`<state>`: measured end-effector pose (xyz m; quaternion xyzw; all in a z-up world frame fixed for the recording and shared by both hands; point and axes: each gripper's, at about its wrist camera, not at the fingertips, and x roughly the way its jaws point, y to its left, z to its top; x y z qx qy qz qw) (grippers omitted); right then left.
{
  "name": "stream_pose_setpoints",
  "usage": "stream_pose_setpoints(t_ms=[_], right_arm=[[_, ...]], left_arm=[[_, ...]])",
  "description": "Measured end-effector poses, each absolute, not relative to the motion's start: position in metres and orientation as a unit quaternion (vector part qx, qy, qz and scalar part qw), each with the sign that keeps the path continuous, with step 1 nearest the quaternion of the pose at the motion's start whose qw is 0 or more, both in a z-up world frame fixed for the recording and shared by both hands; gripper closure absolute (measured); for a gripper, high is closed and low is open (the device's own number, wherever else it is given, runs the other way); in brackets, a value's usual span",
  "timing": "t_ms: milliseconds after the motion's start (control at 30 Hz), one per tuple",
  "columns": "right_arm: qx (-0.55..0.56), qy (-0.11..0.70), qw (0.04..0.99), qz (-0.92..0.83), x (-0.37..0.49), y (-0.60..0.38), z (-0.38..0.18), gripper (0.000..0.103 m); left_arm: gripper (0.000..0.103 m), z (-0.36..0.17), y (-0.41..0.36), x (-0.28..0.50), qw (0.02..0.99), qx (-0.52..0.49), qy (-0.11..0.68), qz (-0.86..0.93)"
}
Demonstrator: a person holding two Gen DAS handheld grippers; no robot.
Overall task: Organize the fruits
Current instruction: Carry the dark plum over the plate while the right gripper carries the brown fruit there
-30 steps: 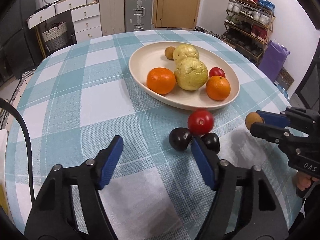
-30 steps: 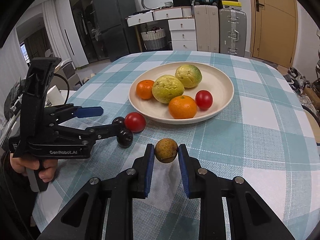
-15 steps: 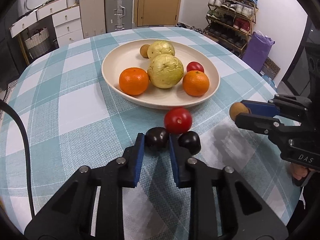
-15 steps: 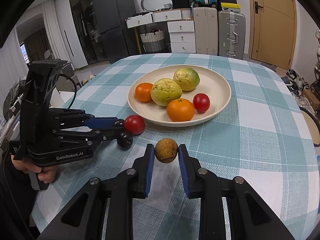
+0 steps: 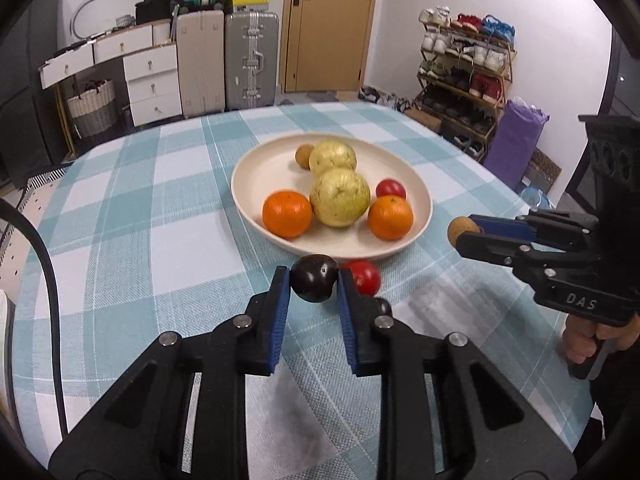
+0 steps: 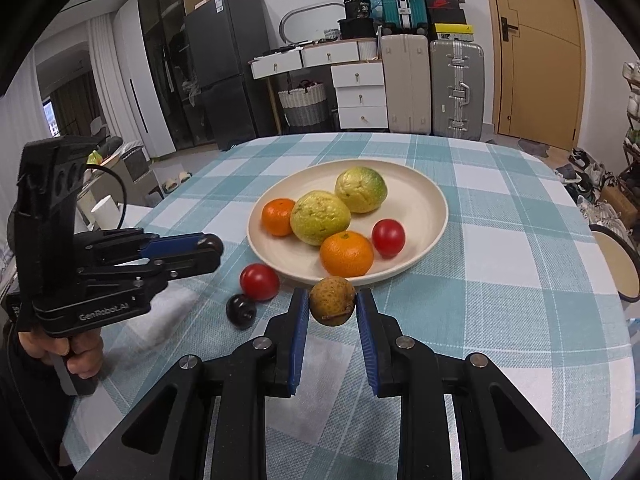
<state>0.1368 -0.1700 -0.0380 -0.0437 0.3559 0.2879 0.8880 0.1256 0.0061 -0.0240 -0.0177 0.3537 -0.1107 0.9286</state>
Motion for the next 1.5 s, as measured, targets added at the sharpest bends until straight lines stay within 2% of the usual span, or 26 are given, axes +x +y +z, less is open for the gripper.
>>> stream_pose_setpoints(t_ms=[433, 867, 1500], right_arm=[[-0.016, 0.323, 0.909, 0.263, 0.176, -0.182, -0.028, 0.078], [-0.002, 0.327, 0.912, 0.249, 0.211, -0.191, -0.035, 0.078], [-0.028, 0.35, 0.901, 0.255, 0.205, -0.18, -0.043, 0.078]], left_arm=[[0.082, -0.003, -0.01, 0.13, 0.949, -0.034, 0.292, -0.109], [0.082, -0.006, -0.006, 0.144, 0.953, -0.059, 0.279, -0.103], [0.082, -0.013, -0.002, 0.15, 0.95, -0.058, 0.288, -0.1]])
